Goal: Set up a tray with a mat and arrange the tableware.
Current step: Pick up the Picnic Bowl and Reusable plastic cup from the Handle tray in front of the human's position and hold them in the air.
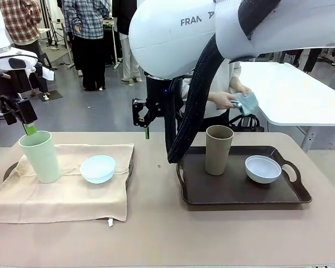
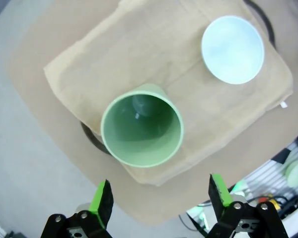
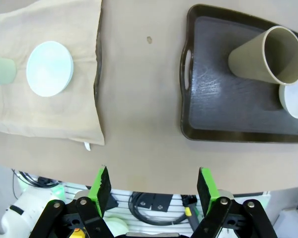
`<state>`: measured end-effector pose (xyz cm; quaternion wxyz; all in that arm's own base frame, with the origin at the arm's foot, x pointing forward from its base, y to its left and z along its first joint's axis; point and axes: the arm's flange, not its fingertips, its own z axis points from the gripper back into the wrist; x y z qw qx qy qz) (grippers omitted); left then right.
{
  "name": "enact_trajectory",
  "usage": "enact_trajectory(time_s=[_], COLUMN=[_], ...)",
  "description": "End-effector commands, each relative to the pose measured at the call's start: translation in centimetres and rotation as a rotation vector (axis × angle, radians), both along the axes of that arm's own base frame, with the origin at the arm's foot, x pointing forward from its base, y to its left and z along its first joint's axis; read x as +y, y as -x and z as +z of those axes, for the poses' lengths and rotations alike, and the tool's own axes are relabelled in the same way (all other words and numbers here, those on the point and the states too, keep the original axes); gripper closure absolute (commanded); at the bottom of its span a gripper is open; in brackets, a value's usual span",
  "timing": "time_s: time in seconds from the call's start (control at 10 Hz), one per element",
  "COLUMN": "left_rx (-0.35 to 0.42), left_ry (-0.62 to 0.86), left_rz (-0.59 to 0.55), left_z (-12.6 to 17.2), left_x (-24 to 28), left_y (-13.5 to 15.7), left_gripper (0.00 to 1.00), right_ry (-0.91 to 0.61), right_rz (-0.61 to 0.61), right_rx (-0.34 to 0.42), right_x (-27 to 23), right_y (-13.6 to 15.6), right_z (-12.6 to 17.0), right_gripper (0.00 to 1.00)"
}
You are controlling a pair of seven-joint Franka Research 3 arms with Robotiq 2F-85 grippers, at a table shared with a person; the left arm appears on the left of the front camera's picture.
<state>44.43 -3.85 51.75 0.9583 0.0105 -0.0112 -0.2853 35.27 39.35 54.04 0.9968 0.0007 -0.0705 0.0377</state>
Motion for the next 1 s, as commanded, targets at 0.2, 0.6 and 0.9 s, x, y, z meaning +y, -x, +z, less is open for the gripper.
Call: enact_trajectory(time_s=[0.2, 0.6, 0.9], left_rx=[0.040, -0.030, -0.009], left_ry=[-0.035, 0.115, 0.085], left_rz=[0.124, 0.138, 0.107], left_z=[-2.1, -1.9, -2.7], left_x=[-1.3, -1.5, -3.2], left_y=[8.1, 8.0, 7.9], left_gripper=[0.00, 0.00, 0.00], right_ry=[0.032, -0.198, -0.303], right_rz=[0.077, -0.022, -0.206], right_rx=[-0.006, -0.032, -0.020], right_x=[-7.3, -21.5, -31.2], right_y=[5.6, 4.5, 1.8], right_z=[0.0, 2.5, 5.6], right_gripper=[0.10, 0.10, 0.10])
